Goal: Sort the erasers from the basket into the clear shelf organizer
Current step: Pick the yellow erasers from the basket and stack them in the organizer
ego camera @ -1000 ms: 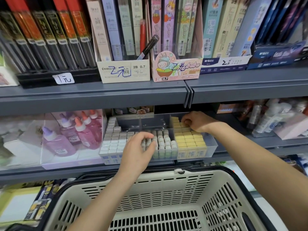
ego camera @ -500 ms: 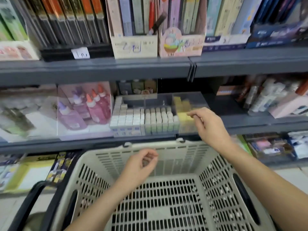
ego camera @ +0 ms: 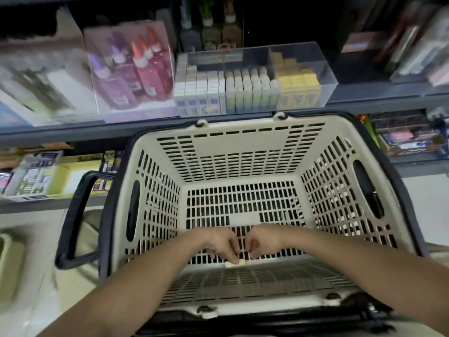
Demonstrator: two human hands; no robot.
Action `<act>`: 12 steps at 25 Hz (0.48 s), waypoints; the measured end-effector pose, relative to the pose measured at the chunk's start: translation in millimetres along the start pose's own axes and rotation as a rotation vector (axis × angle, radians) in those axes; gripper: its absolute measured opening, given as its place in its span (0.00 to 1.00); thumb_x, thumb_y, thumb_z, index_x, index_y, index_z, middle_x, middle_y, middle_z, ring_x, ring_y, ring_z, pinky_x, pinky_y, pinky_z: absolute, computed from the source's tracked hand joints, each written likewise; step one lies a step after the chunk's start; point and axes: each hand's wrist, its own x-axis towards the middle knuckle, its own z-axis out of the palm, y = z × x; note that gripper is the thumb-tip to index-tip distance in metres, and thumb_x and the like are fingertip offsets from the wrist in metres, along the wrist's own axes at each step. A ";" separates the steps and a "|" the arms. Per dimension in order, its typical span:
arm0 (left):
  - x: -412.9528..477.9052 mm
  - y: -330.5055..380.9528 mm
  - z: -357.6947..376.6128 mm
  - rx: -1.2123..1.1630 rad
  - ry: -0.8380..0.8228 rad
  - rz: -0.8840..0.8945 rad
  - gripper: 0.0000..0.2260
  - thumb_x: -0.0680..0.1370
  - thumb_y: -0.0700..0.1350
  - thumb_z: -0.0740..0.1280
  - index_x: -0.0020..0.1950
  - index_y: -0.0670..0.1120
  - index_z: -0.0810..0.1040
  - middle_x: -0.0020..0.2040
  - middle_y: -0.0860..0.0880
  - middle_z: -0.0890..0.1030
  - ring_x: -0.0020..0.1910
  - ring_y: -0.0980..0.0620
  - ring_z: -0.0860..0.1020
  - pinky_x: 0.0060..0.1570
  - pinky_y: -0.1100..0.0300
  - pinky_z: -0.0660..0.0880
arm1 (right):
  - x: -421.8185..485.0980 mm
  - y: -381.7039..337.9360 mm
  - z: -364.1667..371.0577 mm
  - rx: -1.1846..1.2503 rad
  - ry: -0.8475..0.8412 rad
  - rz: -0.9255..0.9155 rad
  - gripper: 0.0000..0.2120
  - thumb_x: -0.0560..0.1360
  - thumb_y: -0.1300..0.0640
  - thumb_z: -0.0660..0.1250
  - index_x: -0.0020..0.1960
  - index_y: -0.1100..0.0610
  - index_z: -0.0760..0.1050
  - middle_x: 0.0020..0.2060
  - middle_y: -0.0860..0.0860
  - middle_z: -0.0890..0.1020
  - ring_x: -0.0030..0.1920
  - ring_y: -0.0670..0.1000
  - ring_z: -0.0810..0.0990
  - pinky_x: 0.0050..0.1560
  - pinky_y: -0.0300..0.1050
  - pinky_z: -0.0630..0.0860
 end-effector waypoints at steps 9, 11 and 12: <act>-2.1 2.5 -7.8 -0.116 0.143 0.077 0.11 0.75 0.42 0.69 0.57 0.45 0.78 0.52 0.46 0.82 0.41 0.57 0.80 0.42 0.63 0.76 | -3.6 22.2 -10.1 0.223 0.080 0.097 0.13 0.74 0.57 0.68 0.58 0.57 0.75 0.54 0.53 0.80 0.54 0.52 0.78 0.53 0.44 0.74; -7.8 9.1 -18.3 -0.280 0.212 0.139 0.09 0.75 0.41 0.69 0.55 0.46 0.79 0.47 0.49 0.82 0.37 0.60 0.80 0.36 0.67 0.76 | -2.0 21.9 -11.6 0.301 0.134 0.058 0.08 0.73 0.60 0.69 0.52 0.55 0.76 0.49 0.53 0.81 0.50 0.52 0.80 0.52 0.45 0.76; -10.2 12.4 -22.8 -0.339 0.244 0.166 0.09 0.75 0.40 0.69 0.54 0.46 0.79 0.46 0.50 0.82 0.37 0.60 0.80 0.35 0.69 0.75 | -2.1 22.4 -14.4 0.333 0.183 0.046 0.07 0.73 0.62 0.69 0.50 0.54 0.76 0.47 0.53 0.81 0.46 0.50 0.80 0.49 0.44 0.76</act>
